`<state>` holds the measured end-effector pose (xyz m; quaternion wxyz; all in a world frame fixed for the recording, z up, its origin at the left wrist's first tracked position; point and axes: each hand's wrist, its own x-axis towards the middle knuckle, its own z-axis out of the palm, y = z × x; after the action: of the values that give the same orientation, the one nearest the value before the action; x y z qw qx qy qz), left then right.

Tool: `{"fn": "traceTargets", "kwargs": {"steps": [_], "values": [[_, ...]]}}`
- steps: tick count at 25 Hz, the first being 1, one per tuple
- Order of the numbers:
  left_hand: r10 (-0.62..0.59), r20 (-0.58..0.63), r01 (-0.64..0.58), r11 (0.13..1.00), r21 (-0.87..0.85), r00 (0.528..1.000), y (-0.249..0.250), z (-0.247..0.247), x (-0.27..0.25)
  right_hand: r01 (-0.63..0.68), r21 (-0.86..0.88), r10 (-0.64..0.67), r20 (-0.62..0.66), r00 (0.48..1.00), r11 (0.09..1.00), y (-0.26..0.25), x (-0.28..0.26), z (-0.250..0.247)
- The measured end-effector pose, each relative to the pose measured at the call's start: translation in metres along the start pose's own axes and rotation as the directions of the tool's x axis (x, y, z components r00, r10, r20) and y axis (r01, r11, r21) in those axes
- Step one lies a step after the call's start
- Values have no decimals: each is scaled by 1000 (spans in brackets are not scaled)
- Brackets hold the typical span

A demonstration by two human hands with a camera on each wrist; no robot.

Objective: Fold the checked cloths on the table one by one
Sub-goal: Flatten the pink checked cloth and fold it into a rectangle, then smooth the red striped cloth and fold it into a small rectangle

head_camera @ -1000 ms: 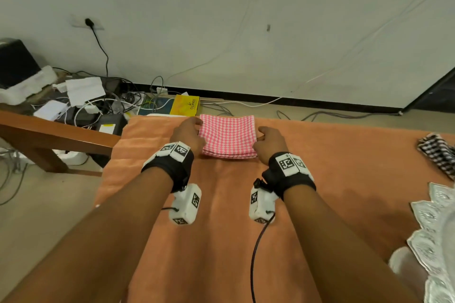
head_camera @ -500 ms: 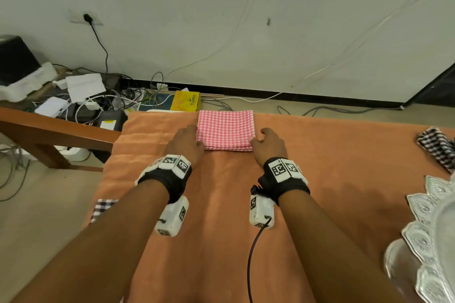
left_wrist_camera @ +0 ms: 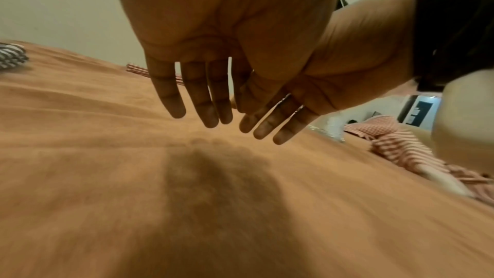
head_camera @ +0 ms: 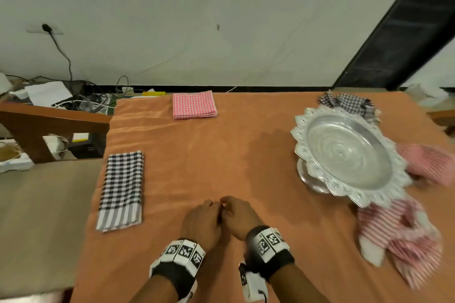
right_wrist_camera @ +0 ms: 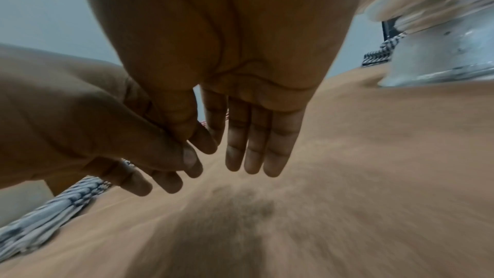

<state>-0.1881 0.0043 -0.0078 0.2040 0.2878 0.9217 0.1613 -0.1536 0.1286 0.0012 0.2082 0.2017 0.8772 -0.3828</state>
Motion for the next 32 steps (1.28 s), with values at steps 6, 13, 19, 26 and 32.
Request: {"fn": "traceTargets", "kwargs": {"steps": [6, 13, 19, 26, 32], "values": [[148, 42, -142, 982, -128, 988, 54, 42, -99, -65, 89, 72, -73, 995, 994, 51, -125, 23], [251, 112, -239, 965, -106, 962, 105, 74, -129, -142, 257, 191, -175, 966, 956, 102, -188, 28], [301, 164, -282, 951, -131, 939, 158, 105, -133, -160, 356, 254, -234, 939, 921, 167, -215, 12], [276, 94, -270, 960, -77, 956, 269, 141, -90, -122, 369, 262, -356, 897, 921, 263, -223, -58], [212, 99, -222, 969, 104, 972, 354, 179, -24, -127, 328, 251, -368, 896, 936, 343, -224, -121]]}}
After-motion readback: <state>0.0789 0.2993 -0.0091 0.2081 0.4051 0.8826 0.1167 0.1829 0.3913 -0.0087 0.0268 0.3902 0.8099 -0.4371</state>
